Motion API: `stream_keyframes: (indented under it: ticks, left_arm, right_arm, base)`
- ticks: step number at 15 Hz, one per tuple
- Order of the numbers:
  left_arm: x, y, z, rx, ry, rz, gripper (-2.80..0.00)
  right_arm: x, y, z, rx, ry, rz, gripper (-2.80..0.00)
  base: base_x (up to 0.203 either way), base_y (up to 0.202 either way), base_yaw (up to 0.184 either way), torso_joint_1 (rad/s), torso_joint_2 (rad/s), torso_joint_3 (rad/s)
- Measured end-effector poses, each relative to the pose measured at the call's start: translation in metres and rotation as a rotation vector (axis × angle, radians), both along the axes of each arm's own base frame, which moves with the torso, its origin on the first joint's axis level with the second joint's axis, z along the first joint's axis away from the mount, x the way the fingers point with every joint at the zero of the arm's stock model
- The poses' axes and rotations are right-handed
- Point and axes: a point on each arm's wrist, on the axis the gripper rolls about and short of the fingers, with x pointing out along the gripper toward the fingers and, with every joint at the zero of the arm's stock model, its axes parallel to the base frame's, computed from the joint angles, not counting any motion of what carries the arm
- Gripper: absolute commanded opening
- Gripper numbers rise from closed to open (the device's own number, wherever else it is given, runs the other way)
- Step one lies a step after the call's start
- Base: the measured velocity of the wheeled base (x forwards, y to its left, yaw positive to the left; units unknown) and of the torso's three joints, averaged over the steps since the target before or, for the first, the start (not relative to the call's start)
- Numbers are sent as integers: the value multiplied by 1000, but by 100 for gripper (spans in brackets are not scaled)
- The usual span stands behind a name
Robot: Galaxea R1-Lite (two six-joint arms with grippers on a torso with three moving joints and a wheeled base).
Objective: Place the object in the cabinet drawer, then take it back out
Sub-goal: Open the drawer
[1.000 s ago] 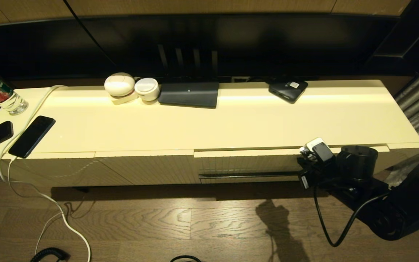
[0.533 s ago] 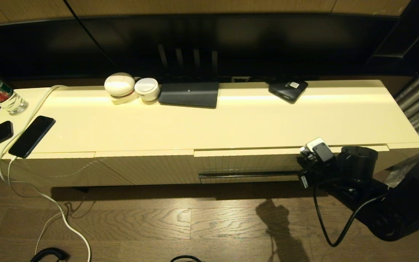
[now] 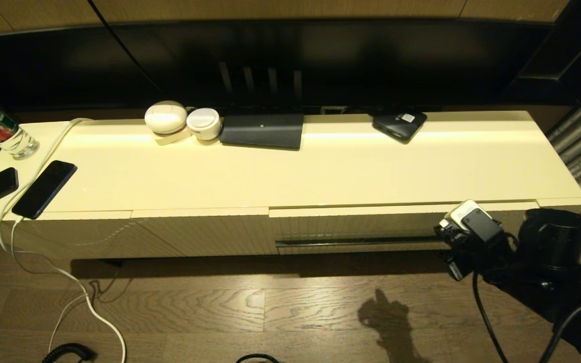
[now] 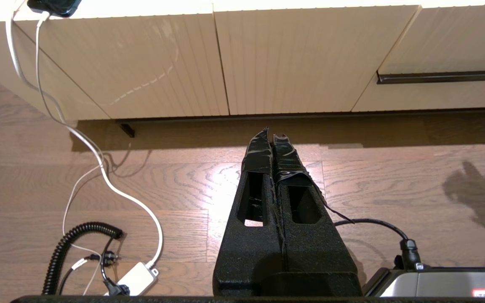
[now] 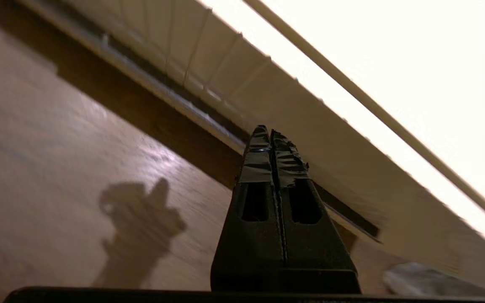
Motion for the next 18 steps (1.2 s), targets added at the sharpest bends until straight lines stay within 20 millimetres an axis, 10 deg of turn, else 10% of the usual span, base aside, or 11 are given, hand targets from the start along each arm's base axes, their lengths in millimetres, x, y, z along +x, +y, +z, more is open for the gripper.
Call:
stream_keyframes:
  ticks: [9, 18]
  left_arm:
    - [0, 0, 0, 0, 0, 0, -280]
    - [0, 0, 0, 0, 0, 0, -280]
  right_arm:
    - [-94, -24, -3, -531, 231, 251, -280]
    - [-43, -3, -29, -679, 174, 489, -280]
  base:
    - [0, 0, 0, 0, 0, 0]
    - [0, 0, 0, 0, 0, 0]
